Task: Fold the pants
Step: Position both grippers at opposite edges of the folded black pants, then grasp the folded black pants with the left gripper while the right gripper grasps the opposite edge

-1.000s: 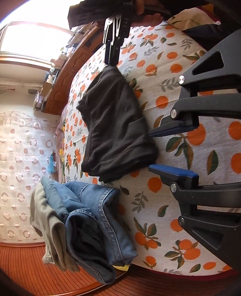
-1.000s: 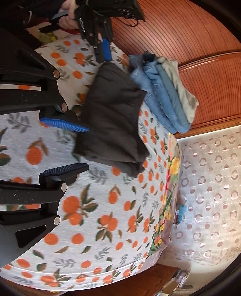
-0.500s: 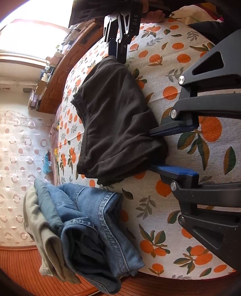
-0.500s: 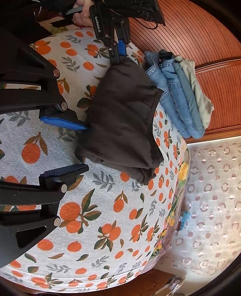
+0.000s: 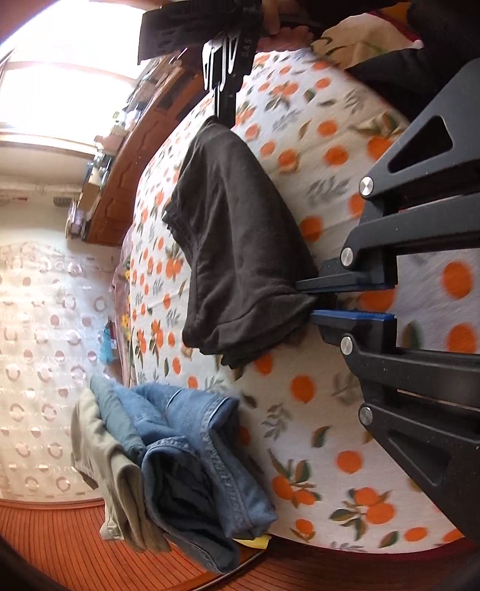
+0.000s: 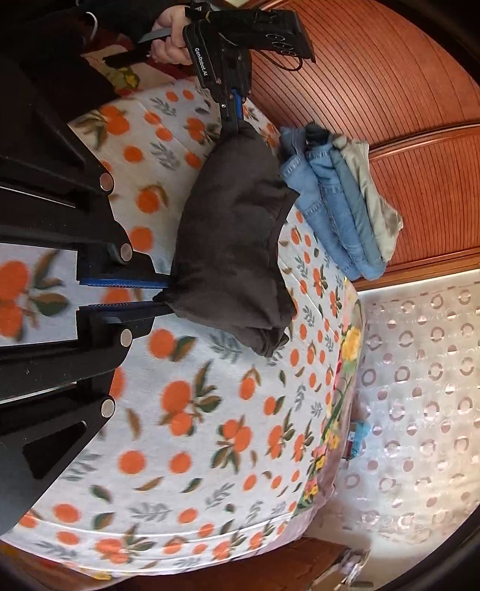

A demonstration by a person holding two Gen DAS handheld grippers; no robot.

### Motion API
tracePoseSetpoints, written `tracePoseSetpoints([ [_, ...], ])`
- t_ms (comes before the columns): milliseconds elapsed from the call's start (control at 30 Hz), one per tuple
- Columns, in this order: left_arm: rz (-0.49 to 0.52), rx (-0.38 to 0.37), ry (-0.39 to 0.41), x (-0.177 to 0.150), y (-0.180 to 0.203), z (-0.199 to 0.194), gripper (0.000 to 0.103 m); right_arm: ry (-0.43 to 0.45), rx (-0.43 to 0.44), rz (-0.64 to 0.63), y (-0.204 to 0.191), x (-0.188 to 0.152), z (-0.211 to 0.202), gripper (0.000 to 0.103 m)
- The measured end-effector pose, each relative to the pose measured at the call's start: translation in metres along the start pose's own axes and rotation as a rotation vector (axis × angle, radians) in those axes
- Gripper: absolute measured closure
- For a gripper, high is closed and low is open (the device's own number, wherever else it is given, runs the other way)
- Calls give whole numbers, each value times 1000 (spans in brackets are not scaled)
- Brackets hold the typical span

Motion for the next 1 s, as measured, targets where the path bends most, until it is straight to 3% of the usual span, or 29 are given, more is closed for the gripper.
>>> tracePoseSetpoints([
  [300,2,-53,-34,-52,32,-28,94,-25,45,49,-22,-63,-29,97],
  [433,-6,-55,-46,-59,36,-30,92,-8,56,86,-22,-77,-40,97],
  [733,2,1,-40,-52,32,-38,80,36,13,100,-19,-69,-64,97],
  [1000,-11,20,-22,-43,24,-43,75,65,-24,103,-21,-64,-77,93],
])
Point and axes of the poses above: each gripper's, at about its wrist camera, not at the fingertips, and z roughly the way its jaws point, y to its right, x to its top, the point moved 9 cm from there along z, roughly the way its jaws point, and after that the axes turned 6 degrees about -y, right-handed, at the moved point
